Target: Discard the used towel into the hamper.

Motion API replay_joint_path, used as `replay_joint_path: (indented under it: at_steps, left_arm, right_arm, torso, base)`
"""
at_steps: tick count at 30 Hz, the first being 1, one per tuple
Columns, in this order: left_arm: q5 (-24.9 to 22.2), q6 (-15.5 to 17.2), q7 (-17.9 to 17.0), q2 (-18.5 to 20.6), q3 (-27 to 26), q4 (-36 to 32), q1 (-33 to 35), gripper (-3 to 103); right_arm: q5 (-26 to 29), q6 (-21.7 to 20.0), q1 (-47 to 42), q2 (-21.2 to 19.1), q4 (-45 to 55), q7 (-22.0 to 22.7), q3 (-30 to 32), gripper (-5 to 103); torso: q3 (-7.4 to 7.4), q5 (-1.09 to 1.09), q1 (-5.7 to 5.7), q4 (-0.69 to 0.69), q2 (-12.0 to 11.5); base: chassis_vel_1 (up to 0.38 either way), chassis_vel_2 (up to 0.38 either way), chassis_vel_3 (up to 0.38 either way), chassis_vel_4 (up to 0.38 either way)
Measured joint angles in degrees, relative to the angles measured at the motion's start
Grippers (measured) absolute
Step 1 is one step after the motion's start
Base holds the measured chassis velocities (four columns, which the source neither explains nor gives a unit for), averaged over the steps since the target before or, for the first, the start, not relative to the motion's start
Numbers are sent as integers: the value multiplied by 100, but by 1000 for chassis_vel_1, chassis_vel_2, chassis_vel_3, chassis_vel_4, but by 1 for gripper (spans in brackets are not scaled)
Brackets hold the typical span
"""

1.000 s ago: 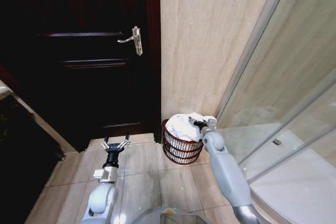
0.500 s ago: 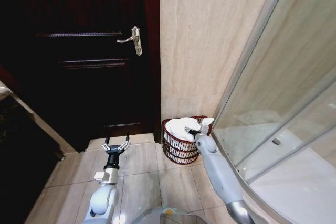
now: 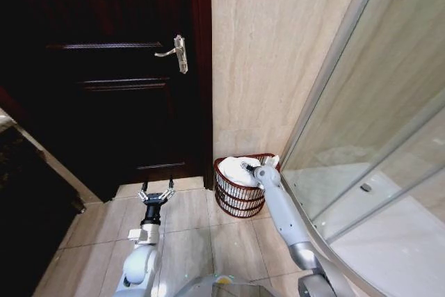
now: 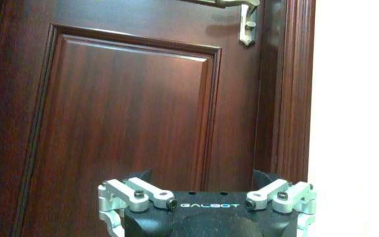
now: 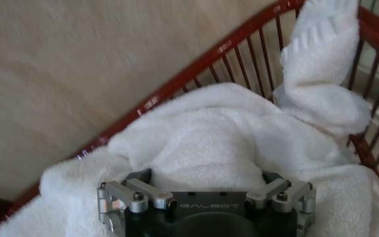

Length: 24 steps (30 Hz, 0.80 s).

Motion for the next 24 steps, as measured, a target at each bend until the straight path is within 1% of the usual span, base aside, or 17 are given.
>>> replay_joint_path:
  at_steps: [2,3,4,5,8,9,10,11,12,13,14,17,18,19,22,23,24]
  left_arm:
    - [-10,-10,0,18,-13,0,5,100]
    - [-14,-11,0,19,-14,-5,9,100]
    - [-14,-11,0,19,-14,-5,9,100]
    - [-18,-11,0,20,-14,-16,14,100]
    - [-72,-11,9,31,-6,-65,20,100]
    - [-72,-11,9,31,-6,-65,20,100]
    - [-101,-11,12,44,1,-63,12,100]
    - [-113,-14,13,60,9,-43,-1,100]
    - [-129,-22,14,80,24,-9,-14,100]
    - [-129,-22,14,80,24,-9,-14,100]
    - [-140,-24,14,100,41,17,-23,100]
    - [-149,-32,20,107,61,42,-19,100]
    - [-149,-32,20,107,61,42,-19,100]
    - [-158,-33,24,106,65,38,-3,100]
    - [-161,-47,27,102,60,36,19,100]
    - [-164,-55,27,100,55,36,27,100]
    - [-166,-63,27,100,53,37,33,100]
  right_arm:
    - [-565,130,-160,3,53,-277,-59,100]
    - [-912,293,-239,0,66,-459,-99,100]
    - [-912,293,-239,0,66,-459,-99,100]
    - [-1257,471,-315,-7,76,-664,-132,100]
    - [-2171,1096,-532,-83,135,-1510,-202,100]
    - [-2171,1096,-532,-83,135,-1510,-202,100]
    - [-2486,1339,-605,-154,165,-1788,-257,100]
    - [-2693,1393,-662,-235,228,-1968,-296,100]
    - [-2844,1258,-720,-351,346,-2115,-340,100]
    - [-2844,1258,-720,-351,346,-2115,-340,100]
    - [-2900,1017,-750,-479,467,-2187,-401,100]
    - [-2853,508,-751,-806,641,-2200,-591,100]
    - [-2853,508,-751,-806,641,-2200,-591,100]
    - [-2560,202,-697,-999,698,-2012,-744,100]
    - [-1756,-403,-462,-1306,792,-1323,-988,100]
    - [-1457,-579,-358,-1397,806,-1116,-1047,100]
    - [-1183,-665,-265,-1467,811,-933,-1107,100]
  torso:
    - [0,1,0,0,0]
    - [0,1,0,0,0]
    - [0,1,0,0,0]
    - [1,2,0,0,0]
    - [1,2,0,-1,0]
    - [1,2,0,-1,0]
    - [1,2,0,-1,0]
    - [1,3,0,-1,0]
    - [1,2,0,-1,0]
    - [1,2,0,-1,0]
    - [1,1,1,-1,0]
    - [1,1,0,-1,0]
    - [1,1,0,-1,0]
    - [1,2,0,0,0]
    - [1,2,0,1,0]
    - [1,2,0,1,0]
    - [1,2,1,0,0]
  base:
    - [0,0,0,0]
    - [0,0,0,0]
    - [0,0,0,0]
    - [0,0,0,0]
    - [0,0,0,0]
    - [0,0,0,0]
    - [0,0,0,0]
    - [0,0,0,0]
    - [0,0,0,0]
    - [0,0,0,0]
    - [0,0,0,0]
    - [0,0,0,0]
    - [0,0,0,0]
    - [0,0,0,0]
    - [0,0,0,0]
    - [0,0,0,0]
    - [0,0,0,0]
